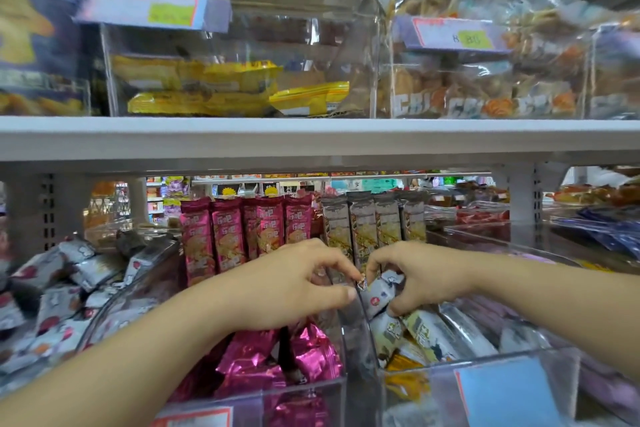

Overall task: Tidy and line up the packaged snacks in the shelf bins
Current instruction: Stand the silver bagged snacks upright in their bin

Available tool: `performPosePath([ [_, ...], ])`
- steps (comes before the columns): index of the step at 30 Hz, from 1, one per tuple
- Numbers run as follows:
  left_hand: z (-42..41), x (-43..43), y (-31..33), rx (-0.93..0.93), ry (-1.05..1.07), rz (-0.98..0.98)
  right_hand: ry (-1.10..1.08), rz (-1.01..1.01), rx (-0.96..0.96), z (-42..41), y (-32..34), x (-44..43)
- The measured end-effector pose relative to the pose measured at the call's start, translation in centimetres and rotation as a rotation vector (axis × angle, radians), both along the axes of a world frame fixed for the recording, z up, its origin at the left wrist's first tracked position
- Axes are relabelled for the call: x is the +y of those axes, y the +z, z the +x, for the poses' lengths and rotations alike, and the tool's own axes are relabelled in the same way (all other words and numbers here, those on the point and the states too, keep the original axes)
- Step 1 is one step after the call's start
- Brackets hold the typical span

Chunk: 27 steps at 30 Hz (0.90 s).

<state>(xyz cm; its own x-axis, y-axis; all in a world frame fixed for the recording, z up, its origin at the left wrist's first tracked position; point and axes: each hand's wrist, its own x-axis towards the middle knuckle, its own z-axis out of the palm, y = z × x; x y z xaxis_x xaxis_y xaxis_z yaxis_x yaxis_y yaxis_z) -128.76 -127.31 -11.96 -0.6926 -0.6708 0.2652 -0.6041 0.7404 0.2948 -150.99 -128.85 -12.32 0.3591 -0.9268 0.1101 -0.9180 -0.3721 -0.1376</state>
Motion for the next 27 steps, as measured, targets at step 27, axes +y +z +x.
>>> performPosePath([
  [27,0.0,-0.2,-0.4,0.020,-0.004,-0.026,0.138,0.239,-0.026,0.5,-1.1,2.6],
])
